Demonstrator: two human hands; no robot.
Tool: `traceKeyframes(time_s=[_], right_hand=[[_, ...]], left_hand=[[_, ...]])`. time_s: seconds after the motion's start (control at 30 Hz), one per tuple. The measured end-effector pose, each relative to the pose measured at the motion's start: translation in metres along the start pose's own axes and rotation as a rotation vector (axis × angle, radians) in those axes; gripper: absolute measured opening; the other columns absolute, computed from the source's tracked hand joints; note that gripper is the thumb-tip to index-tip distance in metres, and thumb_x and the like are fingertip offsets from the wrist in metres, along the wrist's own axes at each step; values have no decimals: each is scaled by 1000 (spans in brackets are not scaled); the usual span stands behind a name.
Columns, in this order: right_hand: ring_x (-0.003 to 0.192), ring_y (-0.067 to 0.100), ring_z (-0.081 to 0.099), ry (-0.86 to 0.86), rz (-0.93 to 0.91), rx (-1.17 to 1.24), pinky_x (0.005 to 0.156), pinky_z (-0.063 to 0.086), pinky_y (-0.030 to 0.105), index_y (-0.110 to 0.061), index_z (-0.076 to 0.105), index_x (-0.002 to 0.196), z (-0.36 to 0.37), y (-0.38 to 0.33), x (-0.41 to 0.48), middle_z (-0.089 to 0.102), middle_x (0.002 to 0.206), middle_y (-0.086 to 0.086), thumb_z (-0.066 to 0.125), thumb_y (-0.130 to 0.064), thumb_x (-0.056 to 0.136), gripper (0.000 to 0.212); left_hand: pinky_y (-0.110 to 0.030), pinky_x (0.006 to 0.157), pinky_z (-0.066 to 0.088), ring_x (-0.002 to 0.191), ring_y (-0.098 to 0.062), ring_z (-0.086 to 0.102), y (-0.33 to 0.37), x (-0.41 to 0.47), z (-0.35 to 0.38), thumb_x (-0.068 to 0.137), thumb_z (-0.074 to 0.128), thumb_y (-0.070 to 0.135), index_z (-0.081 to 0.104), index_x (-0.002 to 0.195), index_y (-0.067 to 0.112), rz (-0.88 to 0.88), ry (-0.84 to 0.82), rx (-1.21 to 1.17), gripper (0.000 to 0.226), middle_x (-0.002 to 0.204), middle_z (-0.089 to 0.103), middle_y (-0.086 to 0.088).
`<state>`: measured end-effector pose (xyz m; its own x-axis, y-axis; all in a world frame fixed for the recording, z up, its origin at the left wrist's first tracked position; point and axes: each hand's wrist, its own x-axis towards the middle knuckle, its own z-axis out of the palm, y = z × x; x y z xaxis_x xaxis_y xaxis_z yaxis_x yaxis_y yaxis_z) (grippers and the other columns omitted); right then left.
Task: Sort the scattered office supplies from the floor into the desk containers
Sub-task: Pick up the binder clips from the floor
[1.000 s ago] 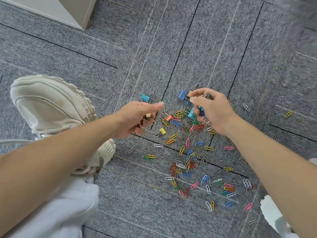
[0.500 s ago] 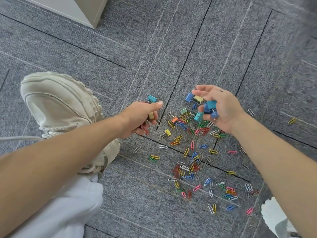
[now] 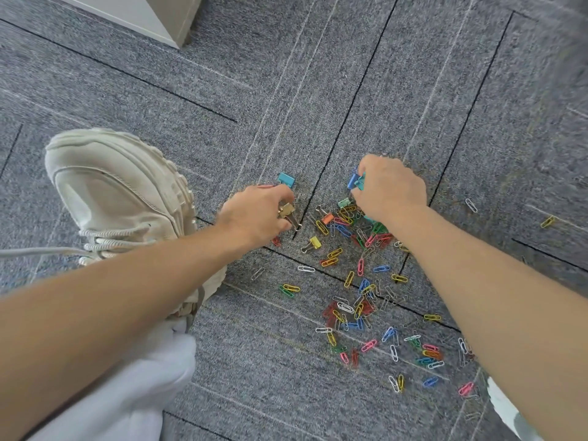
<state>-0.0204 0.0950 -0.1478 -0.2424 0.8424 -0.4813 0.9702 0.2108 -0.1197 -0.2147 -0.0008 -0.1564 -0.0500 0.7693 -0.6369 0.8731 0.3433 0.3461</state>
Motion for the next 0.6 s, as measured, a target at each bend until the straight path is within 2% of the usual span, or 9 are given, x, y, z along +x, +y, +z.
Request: traceKeyframes(time_s=[0.07, 0.13, 0.2, 0.3, 0.37, 0.43, 0.5, 0.57, 0.6], right_hand=[[83, 30, 61, 2, -19, 105, 69, 48, 34, -16, 62, 101, -5, 4, -1, 63, 91, 7, 62, -33, 89, 21], [61, 22, 51, -80, -30, 404, 55, 40, 28, -14, 58, 80, -7, 11, -6, 56, 69, 4, 62, -25, 85, 13], [56, 21, 46, -203, 66, 849, 48, 34, 24, -12, 49, 70, -9, 20, -14, 55, 66, 7, 56, -9, 86, 17], [55, 21, 49, -293, 229, 1343, 44, 28, 22, -15, 42, 71, -7, 35, -25, 60, 68, 8, 44, 5, 88, 27], [55, 22, 50, -322, 255, 1452, 44, 27, 23, -17, 47, 85, -7, 43, -30, 60, 68, 9, 40, 7, 87, 25], [56, 20, 51, -357, 270, 1488, 45, 26, 22, -19, 55, 97, -8, 51, -33, 59, 73, 10, 39, 7, 87, 32], [56, 19, 50, -371, 312, 1551, 45, 25, 22, -16, 57, 89, -10, 55, -34, 60, 79, 8, 38, 6, 87, 29], [55, 18, 51, -385, 363, 1624, 46, 24, 22, -16, 52, 77, -11, 57, -35, 64, 82, 6, 37, 5, 87, 28], [55, 18, 52, -387, 377, 1635, 46, 24, 22, -16, 51, 74, -12, 58, -34, 64, 82, 5, 37, 5, 88, 28]], left_hand=[[-37, 67, 61, 69, -10, 65, 1, 2, 2, 87, 70, 37, 58, 119, 31, 37, 18, -19, 34, 101, 69, 6], [-35, 65, 61, 67, -7, 65, 1, 4, 2, 87, 70, 35, 58, 102, 29, 53, 34, -27, 20, 90, 68, 8], [-34, 65, 61, 67, -9, 64, 2, 4, 1, 87, 70, 36, 51, 89, 31, 45, 34, -16, 19, 83, 63, 8], [-35, 68, 61, 68, -12, 63, 4, 2, 0, 91, 67, 30, 58, 95, 24, 78, 23, -21, 12, 83, 61, 4], [-33, 65, 60, 66, -14, 61, 7, -1, 0, 89, 64, 17, 59, 97, 17, 90, 14, -185, 9, 84, 62, -2], [-27, 54, 56, 60, -14, 56, 12, -3, -1, 88, 63, 11, 57, 94, 19, 78, -8, -404, 12, 84, 62, -6], [-22, 46, 46, 54, -12, 50, 14, -1, -4, 91, 61, 10, 57, 106, 23, 44, -73, -602, 21, 86, 67, -7], [-25, 42, 39, 55, -18, 46, 17, 0, -8, 96, 54, 7, 57, 120, 27, -40, -144, -794, 31, 87, 74, -8], [-25, 41, 39, 55, -18, 47, 19, 1, -11, 97, 52, 5, 58, 120, 24, -77, -163, -857, 31, 86, 75, -8]])
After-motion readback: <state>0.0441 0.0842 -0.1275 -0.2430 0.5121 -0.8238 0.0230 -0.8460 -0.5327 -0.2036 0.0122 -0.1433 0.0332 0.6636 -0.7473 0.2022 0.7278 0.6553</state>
